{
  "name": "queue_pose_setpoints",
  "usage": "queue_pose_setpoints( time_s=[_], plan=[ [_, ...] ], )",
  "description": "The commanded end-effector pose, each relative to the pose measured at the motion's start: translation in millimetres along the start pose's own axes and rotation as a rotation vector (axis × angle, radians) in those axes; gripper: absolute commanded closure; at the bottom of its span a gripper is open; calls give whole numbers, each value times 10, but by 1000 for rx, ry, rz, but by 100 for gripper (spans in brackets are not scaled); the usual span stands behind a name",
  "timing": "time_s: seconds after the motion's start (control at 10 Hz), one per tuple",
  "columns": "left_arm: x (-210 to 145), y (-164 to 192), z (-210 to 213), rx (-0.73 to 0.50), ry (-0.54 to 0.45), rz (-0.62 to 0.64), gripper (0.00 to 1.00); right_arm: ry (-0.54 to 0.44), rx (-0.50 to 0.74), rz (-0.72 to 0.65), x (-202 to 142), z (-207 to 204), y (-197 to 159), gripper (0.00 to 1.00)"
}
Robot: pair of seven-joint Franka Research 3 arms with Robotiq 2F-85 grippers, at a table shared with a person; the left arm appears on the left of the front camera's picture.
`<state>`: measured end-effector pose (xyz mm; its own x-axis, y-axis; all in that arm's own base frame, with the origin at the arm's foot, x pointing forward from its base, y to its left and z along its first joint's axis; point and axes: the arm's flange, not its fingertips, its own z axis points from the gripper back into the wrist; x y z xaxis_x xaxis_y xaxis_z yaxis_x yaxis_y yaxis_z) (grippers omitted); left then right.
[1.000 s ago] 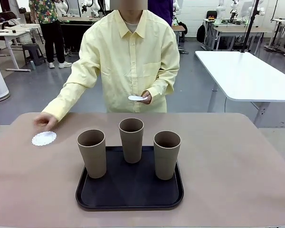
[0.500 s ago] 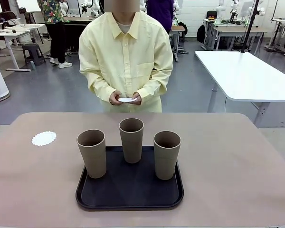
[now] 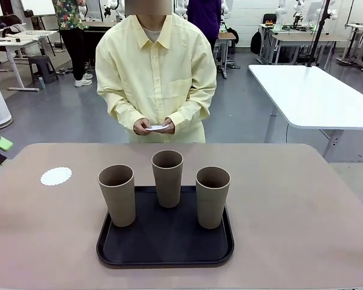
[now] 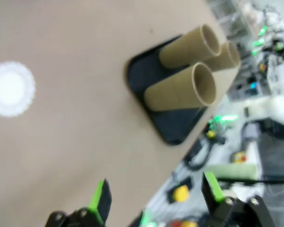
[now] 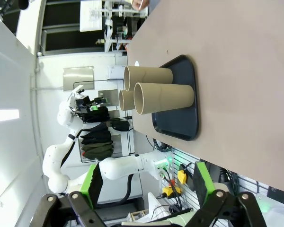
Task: Place coasters on the table and set cups on them.
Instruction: Pick up one Reusable plastic cup and place it on a coaster set by the human.
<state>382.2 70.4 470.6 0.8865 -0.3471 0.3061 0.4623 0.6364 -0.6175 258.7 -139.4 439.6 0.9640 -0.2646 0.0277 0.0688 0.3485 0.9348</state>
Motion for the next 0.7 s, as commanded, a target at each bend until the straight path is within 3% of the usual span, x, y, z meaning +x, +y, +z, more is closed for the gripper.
queue_pose_setpoints(
  time_s=[0.0,0.2,0.4,0.6],
  plan=[
    [25,-197,-320,200,-2,-260,0,1,8,-4,7,2,-5,0],
    [108,-396,-708,319,67,-405,0,1,8,-4,7,2,-5,0],
    [166,-508,-983,343,140,-480,0,1,8,-4,7,2,-5,0],
    [149,-580,-1112,413,104,-489,0,1,8,-4,7,2,-5,0]
  ],
)
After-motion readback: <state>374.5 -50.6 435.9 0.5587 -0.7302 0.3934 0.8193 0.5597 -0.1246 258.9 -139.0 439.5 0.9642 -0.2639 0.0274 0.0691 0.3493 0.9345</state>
